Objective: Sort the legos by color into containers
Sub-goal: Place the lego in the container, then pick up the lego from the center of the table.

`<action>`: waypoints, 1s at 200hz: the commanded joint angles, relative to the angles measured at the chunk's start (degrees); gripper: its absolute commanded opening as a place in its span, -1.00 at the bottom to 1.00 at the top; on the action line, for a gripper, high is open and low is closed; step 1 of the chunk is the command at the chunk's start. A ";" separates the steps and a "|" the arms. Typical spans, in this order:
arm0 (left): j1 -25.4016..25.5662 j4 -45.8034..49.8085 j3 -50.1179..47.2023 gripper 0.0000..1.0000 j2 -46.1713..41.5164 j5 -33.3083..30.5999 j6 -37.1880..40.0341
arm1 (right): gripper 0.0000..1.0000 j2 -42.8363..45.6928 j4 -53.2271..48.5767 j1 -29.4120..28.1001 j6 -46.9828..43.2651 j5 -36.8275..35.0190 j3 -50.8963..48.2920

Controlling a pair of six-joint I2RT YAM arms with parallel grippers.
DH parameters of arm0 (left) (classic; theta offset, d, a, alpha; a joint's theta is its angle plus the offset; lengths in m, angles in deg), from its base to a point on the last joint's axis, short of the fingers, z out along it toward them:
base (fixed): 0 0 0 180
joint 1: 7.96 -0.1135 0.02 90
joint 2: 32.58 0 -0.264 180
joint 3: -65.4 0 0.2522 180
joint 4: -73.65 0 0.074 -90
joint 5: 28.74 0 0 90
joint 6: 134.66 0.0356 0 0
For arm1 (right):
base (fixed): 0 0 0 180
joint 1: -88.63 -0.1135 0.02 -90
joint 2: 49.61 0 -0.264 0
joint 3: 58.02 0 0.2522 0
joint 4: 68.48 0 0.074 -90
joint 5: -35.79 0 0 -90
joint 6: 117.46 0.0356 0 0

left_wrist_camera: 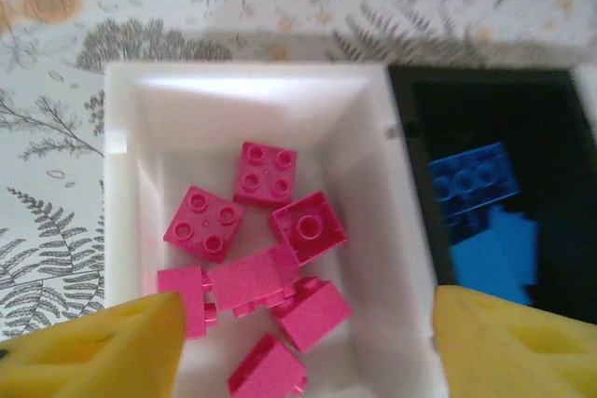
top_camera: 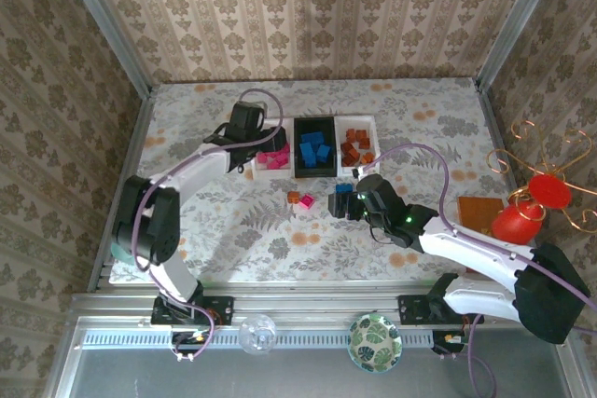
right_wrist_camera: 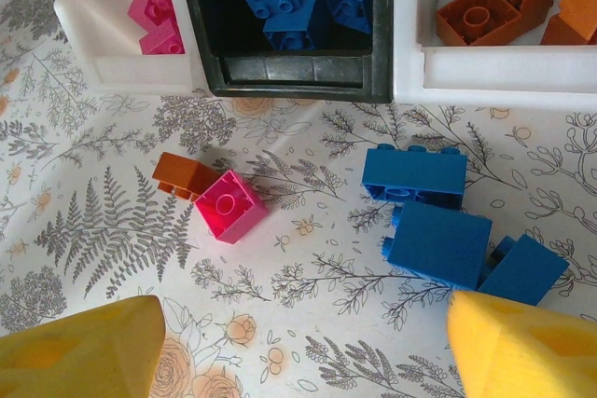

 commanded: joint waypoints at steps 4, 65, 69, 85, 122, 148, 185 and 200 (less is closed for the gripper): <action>2.44 -1.19 -3.73 0.59 -9.70 2.32 -0.54 | 0.62 -0.80 -0.81 -0.44 -0.40 -0.55 -0.20; 11.60 -2.34 -20.25 0.94 -29.26 -0.77 -3.91 | 0.63 -11.01 0.76 -2.42 -2.51 2.60 3.16; 11.94 -2.45 -21.26 0.96 -30.31 -0.77 -4.27 | 0.63 -11.81 0.83 -2.79 -2.74 2.64 3.58; 13.55 -2.30 -24.76 1.00 -34.03 -1.48 -5.72 | 0.63 -15.58 0.64 -3.97 -3.76 2.43 5.39; 16.36 -2.26 -33.40 1.00 -40.75 -3.64 -9.44 | 0.62 -23.15 -1.24 -6.11 -6.91 1.06 10.73; 16.70 -1.24 -38.24 1.00 -44.64 -4.75 -11.41 | 0.62 -27.66 -2.32 -6.50 -10.62 -0.05 14.74; 16.62 2.27 -41.44 1.00 -48.53 -5.78 -12.93 | 0.62 -35.75 -8.30 -6.30 -18.21 -2.43 23.03; 16.61 3.45 -41.91 1.00 -49.78 -6.35 -13.30 | 0.60 -38.87 -10.08 -5.94 -20.03 -3.03 25.77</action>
